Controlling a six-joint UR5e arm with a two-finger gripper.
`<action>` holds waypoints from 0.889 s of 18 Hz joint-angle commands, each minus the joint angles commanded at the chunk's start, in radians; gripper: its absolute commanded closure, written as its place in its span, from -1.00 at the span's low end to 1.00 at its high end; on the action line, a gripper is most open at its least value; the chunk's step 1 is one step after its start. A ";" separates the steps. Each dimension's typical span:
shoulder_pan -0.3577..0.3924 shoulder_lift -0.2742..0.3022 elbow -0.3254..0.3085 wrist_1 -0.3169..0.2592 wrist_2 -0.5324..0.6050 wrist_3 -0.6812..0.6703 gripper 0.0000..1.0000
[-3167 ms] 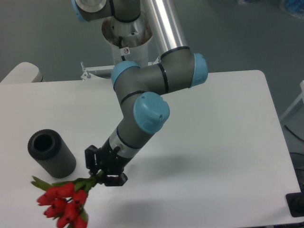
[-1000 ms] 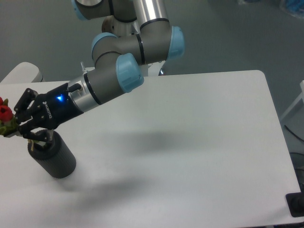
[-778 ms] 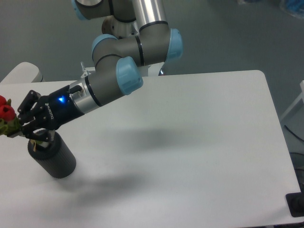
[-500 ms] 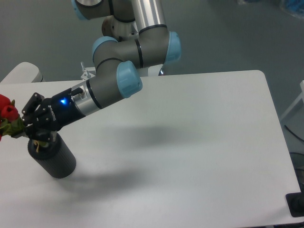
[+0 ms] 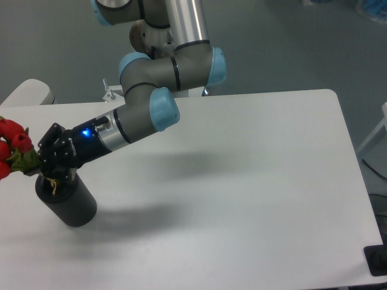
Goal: Insert the flowers into the vase
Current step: 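Lower the tulip stems down into the black vase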
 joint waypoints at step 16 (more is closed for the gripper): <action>0.011 -0.005 -0.051 -0.006 0.021 -0.017 -1.00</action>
